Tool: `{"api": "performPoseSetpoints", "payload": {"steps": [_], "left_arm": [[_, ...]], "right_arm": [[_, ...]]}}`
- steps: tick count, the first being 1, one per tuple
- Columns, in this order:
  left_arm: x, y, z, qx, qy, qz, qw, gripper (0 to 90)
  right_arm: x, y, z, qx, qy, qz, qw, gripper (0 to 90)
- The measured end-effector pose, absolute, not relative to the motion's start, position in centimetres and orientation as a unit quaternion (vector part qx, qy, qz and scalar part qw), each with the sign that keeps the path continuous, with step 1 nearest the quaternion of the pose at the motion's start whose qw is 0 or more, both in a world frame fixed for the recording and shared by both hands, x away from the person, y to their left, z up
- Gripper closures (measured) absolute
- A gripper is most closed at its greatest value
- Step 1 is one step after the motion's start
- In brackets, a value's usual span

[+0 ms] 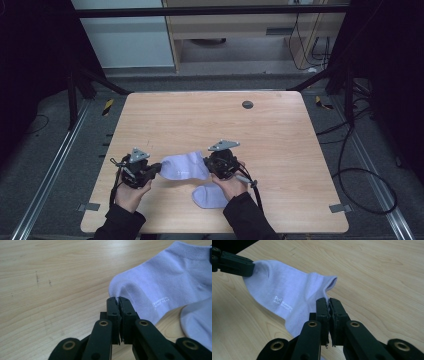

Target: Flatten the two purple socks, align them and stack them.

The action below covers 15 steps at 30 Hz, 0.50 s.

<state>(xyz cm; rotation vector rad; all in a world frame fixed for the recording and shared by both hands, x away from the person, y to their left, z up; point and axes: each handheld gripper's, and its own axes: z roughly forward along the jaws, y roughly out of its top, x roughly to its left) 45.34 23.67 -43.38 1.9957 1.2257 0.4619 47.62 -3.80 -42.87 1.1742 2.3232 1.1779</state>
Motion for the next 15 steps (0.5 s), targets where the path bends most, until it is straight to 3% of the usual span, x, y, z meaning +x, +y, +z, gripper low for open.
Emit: {"api": "performPoseSetpoints", "payload": {"steps": [15], "left_arm": [[44.3,20.7,-42.7,0.788,0.455,0.143,0.390,87.4]], "right_arm": [[45.3,-8.1,-41.7,0.416,0.801,0.402,0.153,87.1]]}}
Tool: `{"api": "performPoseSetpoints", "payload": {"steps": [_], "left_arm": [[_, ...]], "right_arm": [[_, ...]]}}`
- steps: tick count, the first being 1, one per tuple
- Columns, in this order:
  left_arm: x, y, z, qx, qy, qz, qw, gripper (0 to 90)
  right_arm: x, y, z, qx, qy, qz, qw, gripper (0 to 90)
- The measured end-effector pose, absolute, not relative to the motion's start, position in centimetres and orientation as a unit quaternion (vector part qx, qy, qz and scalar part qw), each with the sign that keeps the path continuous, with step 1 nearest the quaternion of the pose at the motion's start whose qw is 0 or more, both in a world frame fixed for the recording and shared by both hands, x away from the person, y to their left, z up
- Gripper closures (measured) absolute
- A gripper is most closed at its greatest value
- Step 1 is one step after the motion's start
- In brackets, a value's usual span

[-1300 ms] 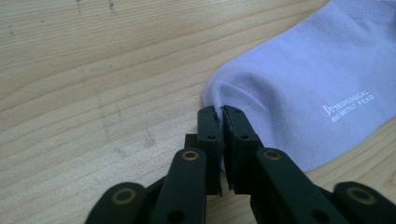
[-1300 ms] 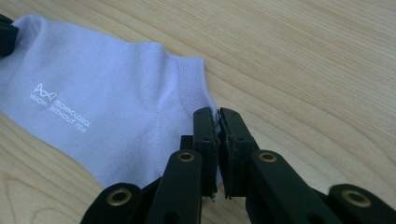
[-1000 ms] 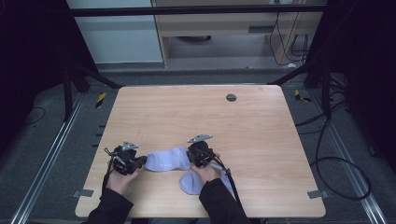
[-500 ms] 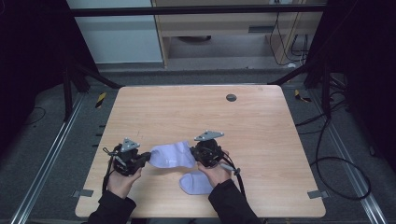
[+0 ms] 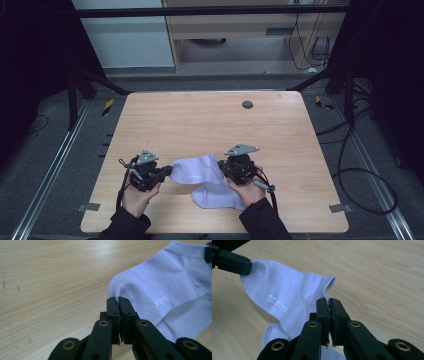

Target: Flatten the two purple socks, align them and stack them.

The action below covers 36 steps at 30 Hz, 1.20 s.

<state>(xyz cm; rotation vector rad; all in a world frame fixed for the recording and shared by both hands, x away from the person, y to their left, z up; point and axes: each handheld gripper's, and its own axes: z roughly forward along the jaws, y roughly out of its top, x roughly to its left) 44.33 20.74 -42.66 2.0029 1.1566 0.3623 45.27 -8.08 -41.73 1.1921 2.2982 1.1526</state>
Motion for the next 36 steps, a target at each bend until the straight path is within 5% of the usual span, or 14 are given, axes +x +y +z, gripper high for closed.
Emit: {"api": "performPoseSetpoints", "payload": {"steps": [36], "left_arm": [[42.4,14.9,-45.6,0.838,0.406,0.079,0.356,87.4]], "right_arm": [[40.8,-14.4,-44.7,0.448,0.803,0.372,0.126,87.0]]}}
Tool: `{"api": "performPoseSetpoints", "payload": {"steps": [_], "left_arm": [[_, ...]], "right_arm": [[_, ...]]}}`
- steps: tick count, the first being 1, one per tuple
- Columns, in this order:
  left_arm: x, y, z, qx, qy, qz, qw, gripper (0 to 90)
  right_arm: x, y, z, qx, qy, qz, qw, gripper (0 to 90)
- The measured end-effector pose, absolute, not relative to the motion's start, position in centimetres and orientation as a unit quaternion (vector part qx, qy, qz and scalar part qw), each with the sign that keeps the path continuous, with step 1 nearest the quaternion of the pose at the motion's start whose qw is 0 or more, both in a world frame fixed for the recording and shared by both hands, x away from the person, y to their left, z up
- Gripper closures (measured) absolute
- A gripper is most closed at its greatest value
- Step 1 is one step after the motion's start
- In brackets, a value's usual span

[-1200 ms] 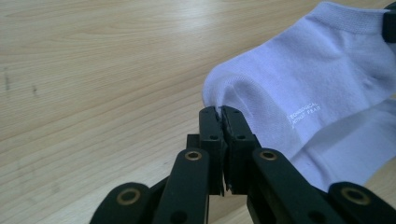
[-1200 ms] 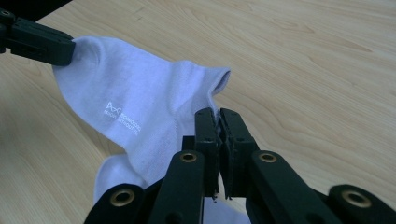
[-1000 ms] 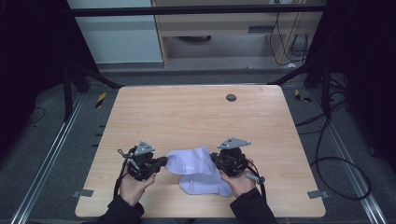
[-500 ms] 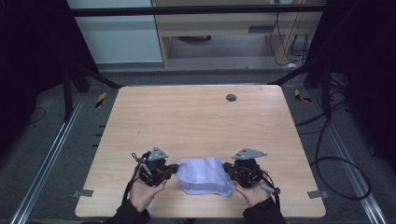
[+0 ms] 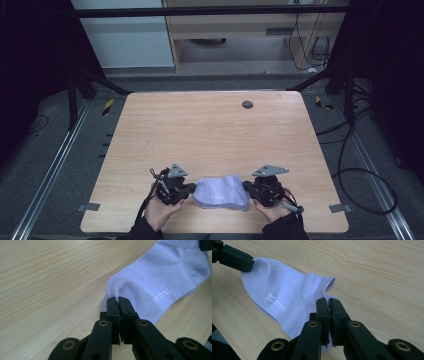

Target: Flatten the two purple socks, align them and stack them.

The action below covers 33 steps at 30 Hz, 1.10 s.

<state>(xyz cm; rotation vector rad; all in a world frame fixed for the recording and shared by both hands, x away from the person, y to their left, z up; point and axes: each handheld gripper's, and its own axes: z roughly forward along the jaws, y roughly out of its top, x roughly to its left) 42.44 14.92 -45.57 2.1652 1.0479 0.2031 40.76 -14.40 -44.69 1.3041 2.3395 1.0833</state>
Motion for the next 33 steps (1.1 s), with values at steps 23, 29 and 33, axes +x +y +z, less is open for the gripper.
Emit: {"api": "performPoseSetpoints", "payload": {"steps": [23,29,33], "left_arm": [[42.7,14.7,-47.2,0.846,0.408,0.075,0.334,86.6],[42.8,14.7,-47.5,0.850,0.407,0.086,0.323,79.8],[42.9,15.2,-46.7,0.840,0.408,0.099,0.343,68.4]], "right_arm": [[41.4,-14.5,-47.1,0.459,0.813,0.342,0.109,86.2],[41.5,-14.8,-47.6,0.460,0.815,0.333,0.111,83.1],[41.4,-14.9,-47.4,0.459,0.812,0.338,0.123,76.5]]}}
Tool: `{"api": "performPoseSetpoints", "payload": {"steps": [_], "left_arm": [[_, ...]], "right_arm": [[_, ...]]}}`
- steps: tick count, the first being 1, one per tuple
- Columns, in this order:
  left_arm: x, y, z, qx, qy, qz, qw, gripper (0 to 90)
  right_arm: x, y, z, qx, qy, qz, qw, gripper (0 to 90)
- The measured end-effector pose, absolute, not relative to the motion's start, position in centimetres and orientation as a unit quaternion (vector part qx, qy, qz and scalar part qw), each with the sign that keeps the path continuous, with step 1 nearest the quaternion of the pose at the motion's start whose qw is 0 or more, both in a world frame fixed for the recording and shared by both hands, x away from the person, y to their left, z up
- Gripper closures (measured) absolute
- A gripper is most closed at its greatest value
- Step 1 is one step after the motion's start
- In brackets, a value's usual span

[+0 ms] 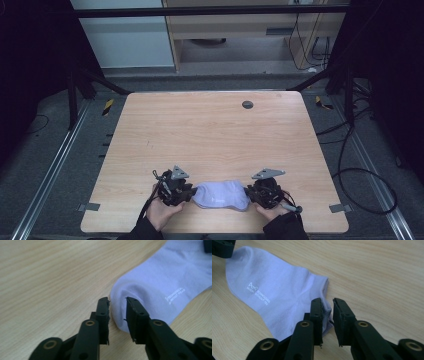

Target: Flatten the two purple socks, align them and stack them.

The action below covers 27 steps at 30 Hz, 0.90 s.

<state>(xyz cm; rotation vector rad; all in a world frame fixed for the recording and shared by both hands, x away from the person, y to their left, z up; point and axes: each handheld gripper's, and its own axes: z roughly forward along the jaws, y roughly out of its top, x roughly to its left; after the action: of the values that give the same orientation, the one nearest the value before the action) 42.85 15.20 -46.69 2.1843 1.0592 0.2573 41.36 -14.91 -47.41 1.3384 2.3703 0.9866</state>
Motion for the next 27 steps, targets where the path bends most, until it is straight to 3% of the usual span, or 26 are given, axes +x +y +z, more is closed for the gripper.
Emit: {"api": "performPoseSetpoints", "payload": {"steps": [4,10,16,27], "left_arm": [[42.6,15.3,-45.7,0.832,0.396,0.113,0.371,68.2],[42.4,14.0,-45.5,0.833,0.377,0.122,0.387,77.1],[42.6,11.8,-47.2,0.852,0.360,0.112,0.365,83.9],[42.5,11.3,-48.6,0.861,0.355,0.103,0.349,84.8]], "right_arm": [[41.2,-15.2,-46.8,0.448,0.804,0.363,0.146,72.9],[41.1,-14.8,-46.6,0.425,0.798,0.398,0.153,77.6],[41.6,-13.4,-47.6,0.408,0.812,0.400,0.124,87.9],[41.7,-13.7,-49.2,0.418,0.830,0.353,0.106,90.0]]}}
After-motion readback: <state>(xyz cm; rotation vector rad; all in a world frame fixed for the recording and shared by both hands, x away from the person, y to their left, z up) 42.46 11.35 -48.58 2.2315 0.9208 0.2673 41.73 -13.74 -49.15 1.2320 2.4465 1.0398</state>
